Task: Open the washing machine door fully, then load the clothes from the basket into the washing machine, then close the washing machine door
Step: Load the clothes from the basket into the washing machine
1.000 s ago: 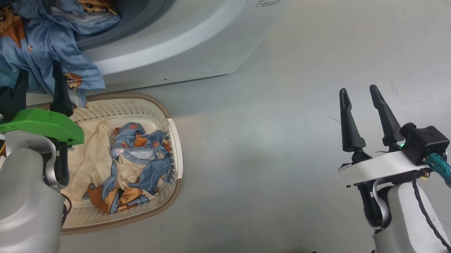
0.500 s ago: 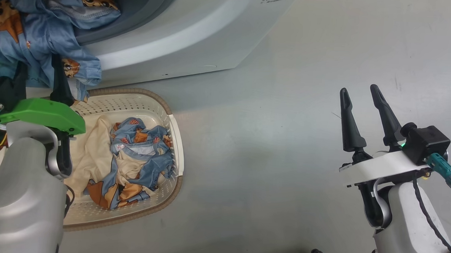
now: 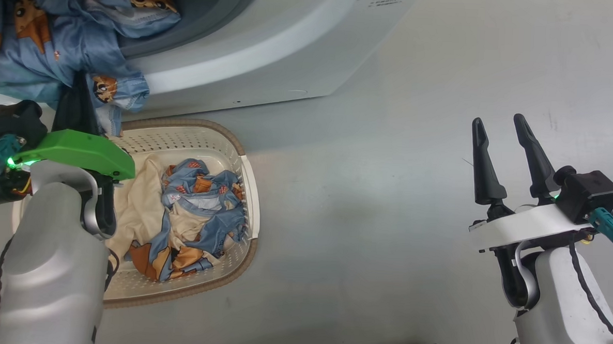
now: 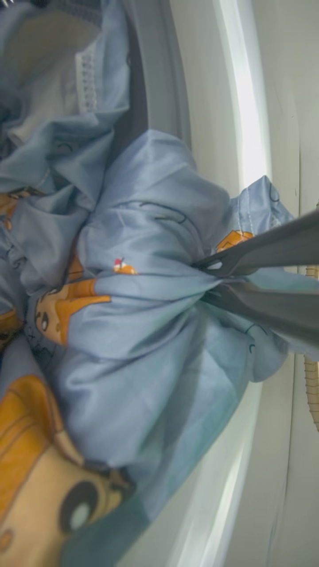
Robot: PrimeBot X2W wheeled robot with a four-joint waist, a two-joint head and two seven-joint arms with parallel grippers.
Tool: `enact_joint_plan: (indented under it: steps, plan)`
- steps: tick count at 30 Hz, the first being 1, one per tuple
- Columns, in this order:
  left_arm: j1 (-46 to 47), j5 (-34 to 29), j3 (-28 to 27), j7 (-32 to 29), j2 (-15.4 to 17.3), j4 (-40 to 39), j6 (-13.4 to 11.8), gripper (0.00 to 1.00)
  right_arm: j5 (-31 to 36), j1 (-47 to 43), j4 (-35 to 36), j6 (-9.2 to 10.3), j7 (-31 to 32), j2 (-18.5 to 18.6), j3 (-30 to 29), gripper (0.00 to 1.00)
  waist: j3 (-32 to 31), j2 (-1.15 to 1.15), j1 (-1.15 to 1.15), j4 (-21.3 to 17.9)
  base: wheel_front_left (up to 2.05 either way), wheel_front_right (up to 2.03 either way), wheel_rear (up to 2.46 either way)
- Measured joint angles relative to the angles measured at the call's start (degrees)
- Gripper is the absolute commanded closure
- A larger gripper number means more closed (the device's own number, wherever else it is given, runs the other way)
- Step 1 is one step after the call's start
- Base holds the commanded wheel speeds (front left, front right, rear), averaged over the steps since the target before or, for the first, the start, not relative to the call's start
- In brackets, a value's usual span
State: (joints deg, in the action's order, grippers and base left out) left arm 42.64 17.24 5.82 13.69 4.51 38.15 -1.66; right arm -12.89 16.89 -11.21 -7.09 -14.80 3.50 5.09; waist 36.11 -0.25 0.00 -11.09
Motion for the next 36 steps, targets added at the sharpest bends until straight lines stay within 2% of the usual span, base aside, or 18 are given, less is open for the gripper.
enact_joint_plan:
  steps: [6,17,25,36]
  plan:
    - [-0.05,1.19,-0.16,0.02,-0.70,0.38,0.64,1.00,0.07,-0.01,-0.01,0.00,0.00,-0.02,0.12,0.00,-0.50,0.00,0.00,1.21,0.00,0.00,0.00]
    - [-0.89,1.80,2.15,0.02,-1.12,-2.13,4.86,1.00,0.05,-0.04,-0.04,0.00,0.00,-0.05,0.01,0.00,-1.61,0.00,0.00,2.25,0.00,0.00,0.00]
    - [-0.99,2.61,4.44,-1.01,-1.41,-6.30,6.90,1.00,0.02,-0.23,-0.22,0.00,0.00,-0.07,-0.03,0.00,-2.65,0.00,0.00,2.44,0.00,0.00,0.00]
    - [-2.04,5.10,6.24,-4.70,-1.66,-12.01,7.59,1.00,-0.33,-0.54,-0.43,0.00,0.00,-0.22,-0.35,0.00,-3.82,0.00,0.00,2.09,0.00,0.00,0.00]
